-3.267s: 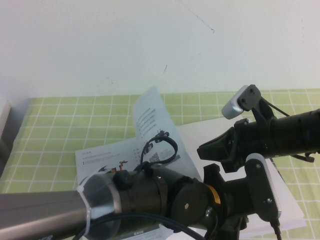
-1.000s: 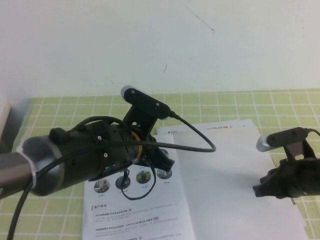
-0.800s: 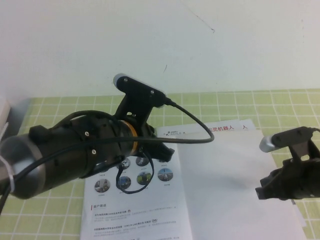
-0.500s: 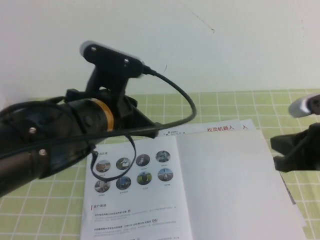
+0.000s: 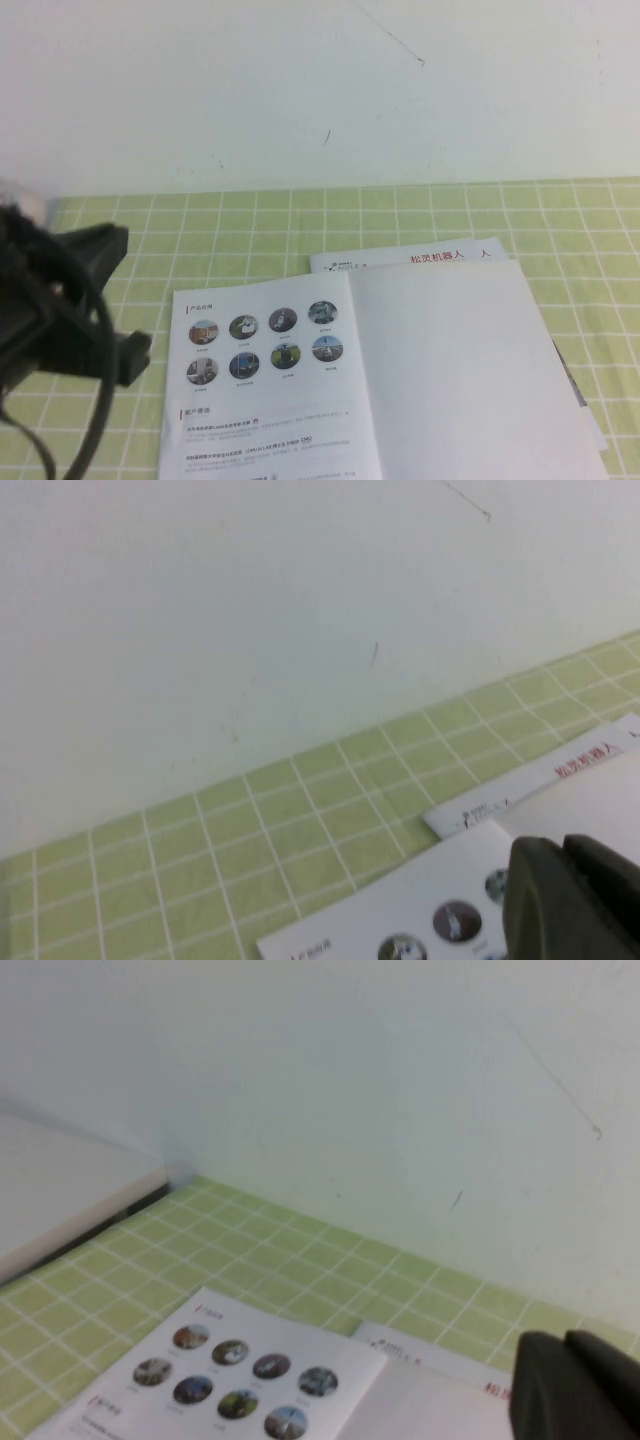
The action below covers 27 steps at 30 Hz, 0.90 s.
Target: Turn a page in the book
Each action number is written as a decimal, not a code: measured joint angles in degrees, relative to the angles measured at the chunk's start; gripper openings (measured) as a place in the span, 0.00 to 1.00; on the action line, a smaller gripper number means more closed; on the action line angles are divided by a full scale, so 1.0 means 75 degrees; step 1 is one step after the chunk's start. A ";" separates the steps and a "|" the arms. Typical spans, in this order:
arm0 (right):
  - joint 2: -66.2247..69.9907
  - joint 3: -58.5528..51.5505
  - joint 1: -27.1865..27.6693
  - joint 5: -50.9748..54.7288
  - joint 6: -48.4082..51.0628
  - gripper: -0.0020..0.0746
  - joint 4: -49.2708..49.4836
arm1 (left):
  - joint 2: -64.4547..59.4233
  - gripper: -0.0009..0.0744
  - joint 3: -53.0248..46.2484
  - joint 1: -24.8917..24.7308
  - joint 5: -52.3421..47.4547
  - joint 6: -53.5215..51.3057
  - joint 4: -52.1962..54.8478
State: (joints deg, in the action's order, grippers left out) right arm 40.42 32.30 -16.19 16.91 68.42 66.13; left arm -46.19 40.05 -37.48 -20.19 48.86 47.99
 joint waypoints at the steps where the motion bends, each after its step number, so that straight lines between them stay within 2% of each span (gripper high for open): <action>1: -0.0156 -0.0222 0.0000 0.0080 0.0000 0.02 0.0000 | 0.0255 0.01 -0.0258 0.0000 0.0012 0.0000 -0.0084; 7: -0.0688 -0.1021 0.0000 0.0426 0.0000 0.02 0.0759 | 0.2157 0.01 -0.1820 0.0000 -0.0135 0.0000 -0.0886; 14: -0.0837 -0.1105 0.0000 0.0500 0.0000 0.02 0.1007 | 0.3781 0.01 -0.2664 0.0000 -0.0377 0.0000 -0.1168; 27: -0.0837 -0.1112 0.0000 0.0505 0.0000 0.02 0.1065 | 0.4209 0.01 -0.2848 0.0000 -0.0403 0.0000 -0.1211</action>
State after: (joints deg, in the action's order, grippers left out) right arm 34.14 23.96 -16.19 20.70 68.42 74.12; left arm -14.63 18.69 -37.48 -23.21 48.86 38.91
